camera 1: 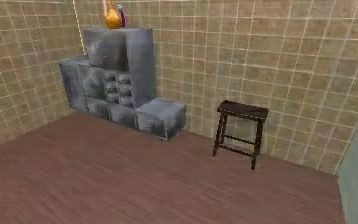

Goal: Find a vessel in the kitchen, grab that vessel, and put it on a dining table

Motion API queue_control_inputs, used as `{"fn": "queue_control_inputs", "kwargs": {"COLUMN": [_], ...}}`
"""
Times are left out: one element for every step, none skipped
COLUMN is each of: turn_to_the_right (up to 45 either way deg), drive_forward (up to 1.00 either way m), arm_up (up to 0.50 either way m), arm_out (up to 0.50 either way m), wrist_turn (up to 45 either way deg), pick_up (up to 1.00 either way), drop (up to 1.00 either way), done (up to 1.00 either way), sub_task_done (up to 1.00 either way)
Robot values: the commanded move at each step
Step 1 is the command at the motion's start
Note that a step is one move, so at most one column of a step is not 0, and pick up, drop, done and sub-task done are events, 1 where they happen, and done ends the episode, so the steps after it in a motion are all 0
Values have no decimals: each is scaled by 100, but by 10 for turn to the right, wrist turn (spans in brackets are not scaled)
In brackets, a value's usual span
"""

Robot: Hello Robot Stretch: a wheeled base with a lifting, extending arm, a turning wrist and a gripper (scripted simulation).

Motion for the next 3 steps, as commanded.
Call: {"fn": "queue_control_inputs", "kwargs": {"turn_to_the_right": [450, 30, 0], "drive_forward": [0, 0, 90], "arm_up": [0, 0, 0], "arm_out": [0, 0, 0], "wrist_turn": [0, 0, 0], "pick_up": [0, 0, 0], "drop": [0, 0, 0], "done": [0, 0, 0], "sub_task_done": [0, 0, 0]}}
